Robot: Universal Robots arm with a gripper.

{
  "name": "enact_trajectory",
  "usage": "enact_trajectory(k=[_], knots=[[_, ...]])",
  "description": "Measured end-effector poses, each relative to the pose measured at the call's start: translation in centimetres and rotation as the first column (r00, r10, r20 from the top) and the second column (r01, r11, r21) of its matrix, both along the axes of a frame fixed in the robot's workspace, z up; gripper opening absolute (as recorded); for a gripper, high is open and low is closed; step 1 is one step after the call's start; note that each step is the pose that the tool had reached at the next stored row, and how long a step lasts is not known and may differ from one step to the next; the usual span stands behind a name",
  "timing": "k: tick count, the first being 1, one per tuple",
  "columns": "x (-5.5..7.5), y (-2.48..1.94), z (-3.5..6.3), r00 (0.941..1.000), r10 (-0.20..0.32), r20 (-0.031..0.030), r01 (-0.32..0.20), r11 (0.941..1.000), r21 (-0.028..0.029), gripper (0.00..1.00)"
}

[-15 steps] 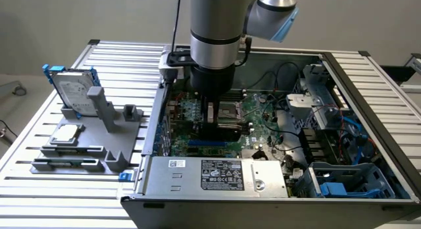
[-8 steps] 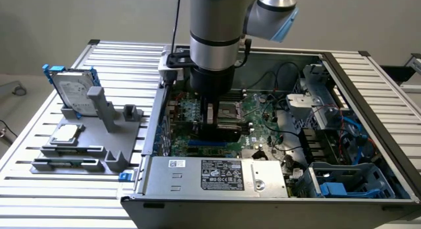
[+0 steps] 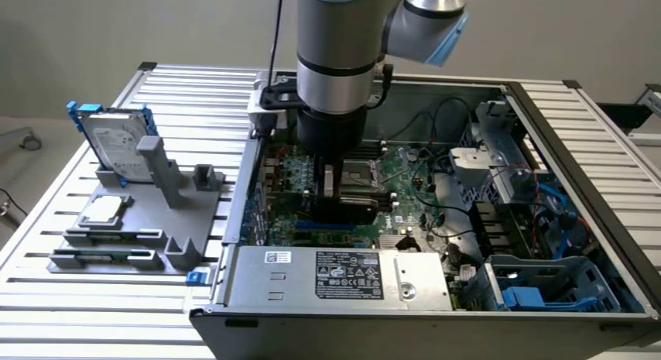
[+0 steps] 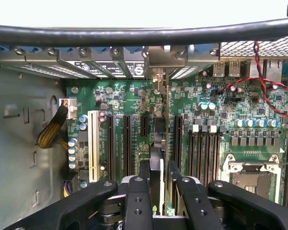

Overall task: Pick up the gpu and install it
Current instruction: 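Insert the gpu into the slot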

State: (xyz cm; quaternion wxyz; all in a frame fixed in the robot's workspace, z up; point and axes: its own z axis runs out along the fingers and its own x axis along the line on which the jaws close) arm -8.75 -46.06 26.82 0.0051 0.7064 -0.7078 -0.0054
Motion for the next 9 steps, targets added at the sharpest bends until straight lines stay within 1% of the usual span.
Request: enact_trajectory(k=[4, 9], knots=[[0.00, -0.04, -0.09, 1.0000, 0.000, 0.0001, 0.000, 1.0000, 0.0045, 0.26], [0.00, -0.11, -0.17, 1.0000, 0.002, -0.0001, -0.002, 1.0000, 0.0081, 0.26]])
